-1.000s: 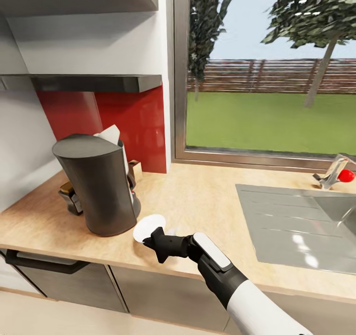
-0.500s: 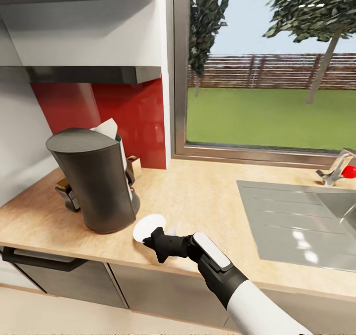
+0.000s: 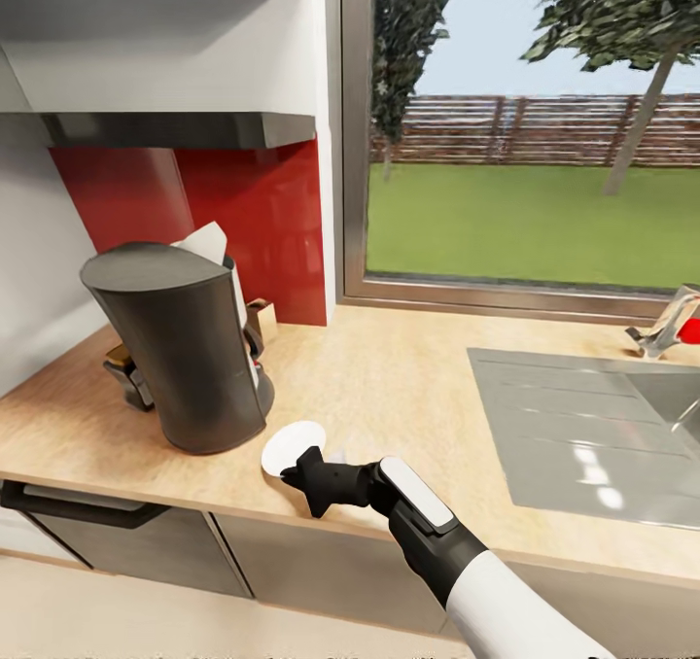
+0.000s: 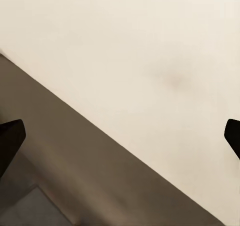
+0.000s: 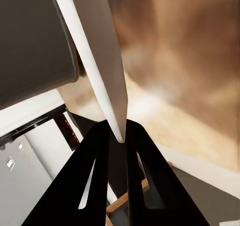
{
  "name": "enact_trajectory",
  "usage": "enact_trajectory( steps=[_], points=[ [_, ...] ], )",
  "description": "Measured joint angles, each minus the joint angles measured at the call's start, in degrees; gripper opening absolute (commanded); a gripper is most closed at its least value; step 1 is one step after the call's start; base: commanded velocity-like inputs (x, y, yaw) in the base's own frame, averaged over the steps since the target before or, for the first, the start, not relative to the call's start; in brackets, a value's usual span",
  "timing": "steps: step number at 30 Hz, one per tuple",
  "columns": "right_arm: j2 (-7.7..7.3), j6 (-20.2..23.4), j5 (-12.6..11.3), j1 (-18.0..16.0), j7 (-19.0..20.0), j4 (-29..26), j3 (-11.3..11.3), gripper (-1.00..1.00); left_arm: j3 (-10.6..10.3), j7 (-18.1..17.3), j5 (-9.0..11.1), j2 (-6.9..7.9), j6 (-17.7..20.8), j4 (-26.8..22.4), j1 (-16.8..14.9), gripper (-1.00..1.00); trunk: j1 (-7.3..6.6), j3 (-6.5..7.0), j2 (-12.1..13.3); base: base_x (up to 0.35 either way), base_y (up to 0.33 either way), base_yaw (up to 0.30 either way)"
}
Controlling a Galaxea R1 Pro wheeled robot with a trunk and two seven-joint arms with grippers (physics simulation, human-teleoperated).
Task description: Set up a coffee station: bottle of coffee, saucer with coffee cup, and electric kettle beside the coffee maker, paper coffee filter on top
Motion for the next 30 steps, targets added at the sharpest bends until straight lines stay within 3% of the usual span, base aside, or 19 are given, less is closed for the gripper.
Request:
enact_trajectory(
  steps=[30],
  points=[
    [0.00, -0.07, -0.18, 0.06, 0.04, -0.41, -0.02, -1.00, 0.43, -0.04, 0.16, 0.01, 0.00, 0.00, 0.00, 1.00, -0.01, -0.34, -0.02, 0.012, 0.025, 0.000]
  ],
)
